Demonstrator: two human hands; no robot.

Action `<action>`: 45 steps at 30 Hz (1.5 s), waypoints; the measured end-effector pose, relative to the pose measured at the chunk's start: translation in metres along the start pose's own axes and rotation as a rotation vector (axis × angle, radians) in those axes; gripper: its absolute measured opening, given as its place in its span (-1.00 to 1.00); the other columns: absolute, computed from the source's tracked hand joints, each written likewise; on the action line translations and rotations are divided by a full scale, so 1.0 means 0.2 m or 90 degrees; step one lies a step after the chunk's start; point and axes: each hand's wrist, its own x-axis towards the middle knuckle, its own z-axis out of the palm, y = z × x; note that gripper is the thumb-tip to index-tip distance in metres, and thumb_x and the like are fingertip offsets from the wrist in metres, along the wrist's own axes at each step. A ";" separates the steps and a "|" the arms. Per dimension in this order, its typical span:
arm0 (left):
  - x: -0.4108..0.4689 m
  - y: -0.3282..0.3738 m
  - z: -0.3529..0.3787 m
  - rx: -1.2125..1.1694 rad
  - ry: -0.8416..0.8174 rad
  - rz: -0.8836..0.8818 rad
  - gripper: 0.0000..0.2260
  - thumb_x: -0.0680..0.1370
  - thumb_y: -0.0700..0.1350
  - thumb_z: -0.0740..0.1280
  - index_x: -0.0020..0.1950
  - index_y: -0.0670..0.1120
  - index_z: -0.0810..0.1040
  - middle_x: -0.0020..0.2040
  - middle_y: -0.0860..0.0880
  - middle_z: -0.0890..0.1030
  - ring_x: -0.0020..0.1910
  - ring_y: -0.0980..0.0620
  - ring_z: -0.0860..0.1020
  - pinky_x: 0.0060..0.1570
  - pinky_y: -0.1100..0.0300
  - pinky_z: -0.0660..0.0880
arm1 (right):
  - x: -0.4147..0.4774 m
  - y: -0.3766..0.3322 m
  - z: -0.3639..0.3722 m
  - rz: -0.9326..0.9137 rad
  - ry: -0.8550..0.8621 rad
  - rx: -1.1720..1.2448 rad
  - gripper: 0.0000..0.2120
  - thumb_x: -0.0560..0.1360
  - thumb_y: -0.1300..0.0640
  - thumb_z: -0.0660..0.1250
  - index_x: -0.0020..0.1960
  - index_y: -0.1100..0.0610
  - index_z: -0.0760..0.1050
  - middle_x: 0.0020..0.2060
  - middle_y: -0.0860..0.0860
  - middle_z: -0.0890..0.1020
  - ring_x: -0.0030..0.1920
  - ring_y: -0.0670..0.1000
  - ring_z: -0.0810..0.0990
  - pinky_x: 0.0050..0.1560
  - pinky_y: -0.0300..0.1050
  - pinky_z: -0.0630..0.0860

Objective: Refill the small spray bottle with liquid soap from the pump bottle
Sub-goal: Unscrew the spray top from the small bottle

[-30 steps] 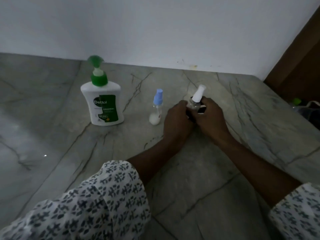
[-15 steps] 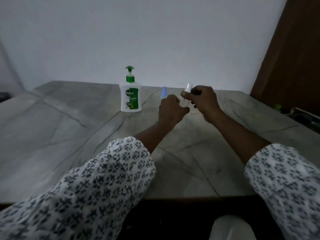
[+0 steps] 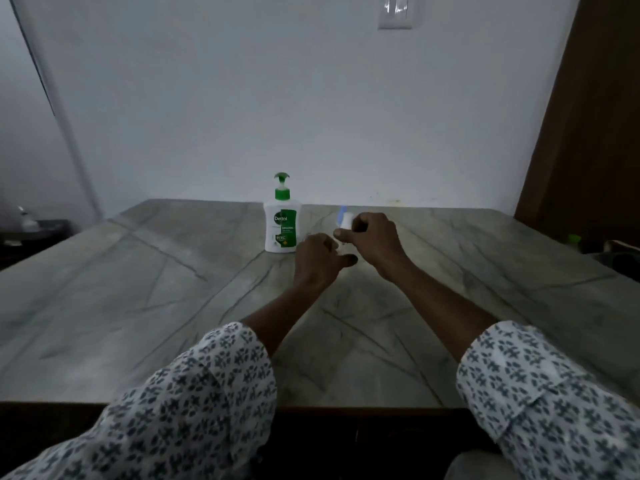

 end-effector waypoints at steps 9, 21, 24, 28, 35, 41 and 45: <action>0.13 -0.13 -0.01 -0.035 -0.003 0.015 -0.69 0.32 -0.12 0.61 -0.07 -0.11 0.54 -0.24 0.03 0.58 -0.31 0.14 0.52 -0.37 0.29 0.34 | 0.15 0.10 0.10 0.020 -0.104 0.094 -0.54 0.44 0.13 0.45 0.31 0.15 0.47 0.08 0.11 0.62 0.05 0.07 0.61 0.07 0.03 0.59; 0.16 -0.20 0.04 -0.077 0.018 0.005 -0.58 0.32 -0.16 0.62 0.09 -0.14 0.52 -0.10 0.00 0.61 -0.25 0.22 0.53 -0.32 0.42 0.42 | 0.15 0.16 0.20 0.023 -0.082 0.129 -0.70 0.50 0.07 0.36 0.21 0.12 0.53 0.05 0.02 0.54 0.02 0.02 0.56 -0.09 -0.21 0.47; 0.16 -0.20 0.05 -0.062 0.021 0.014 -0.57 0.33 -0.15 0.61 0.10 -0.15 0.52 -0.06 -0.03 0.63 -0.18 0.10 0.59 -0.22 0.29 0.52 | 0.13 0.18 0.21 0.002 0.005 0.061 -0.51 0.37 -0.08 0.49 0.21 0.08 0.45 0.05 -0.01 0.49 -0.04 -0.05 0.52 -0.16 -0.28 0.44; 0.15 -0.20 0.04 -0.058 0.010 0.013 -0.58 0.34 -0.13 0.61 0.09 -0.13 0.52 -0.05 -0.04 0.63 -0.15 0.05 0.60 -0.15 0.16 0.57 | 0.14 0.18 0.20 0.013 -0.003 0.100 -0.73 0.43 0.06 0.45 0.06 0.15 0.53 -0.01 0.09 0.60 -0.04 0.02 0.58 -0.06 -0.14 0.53; 0.13 -0.18 0.04 -0.066 0.007 0.027 -0.56 0.35 -0.16 0.60 0.15 -0.16 0.54 0.01 -0.08 0.65 -0.08 -0.01 0.64 -0.03 0.00 0.63 | 0.12 0.18 0.22 0.017 0.018 0.112 -0.61 0.43 -0.05 0.43 0.18 0.06 0.47 0.09 0.00 0.53 0.02 -0.06 0.54 -0.21 -0.37 0.40; 0.13 -0.19 0.05 -0.062 -0.002 0.034 -0.62 0.32 -0.15 0.60 0.05 -0.12 0.54 -0.05 -0.06 0.66 -0.15 0.05 0.63 -0.14 0.10 0.62 | 0.12 0.18 0.20 -0.001 -0.013 0.069 -0.67 0.49 0.02 0.38 0.16 0.20 0.52 0.02 0.07 0.60 -0.05 -0.06 0.57 -0.19 -0.38 0.40; 0.13 -0.19 0.05 -0.065 -0.012 0.036 -0.59 0.33 -0.14 0.60 0.09 -0.04 0.53 -0.03 0.03 0.63 -0.21 0.21 0.58 -0.26 0.40 0.46 | 0.10 0.18 0.18 0.022 -0.062 0.135 -0.71 0.52 0.02 0.32 0.21 0.07 0.47 0.13 0.02 0.53 -0.04 -0.18 0.52 -0.18 -0.38 0.38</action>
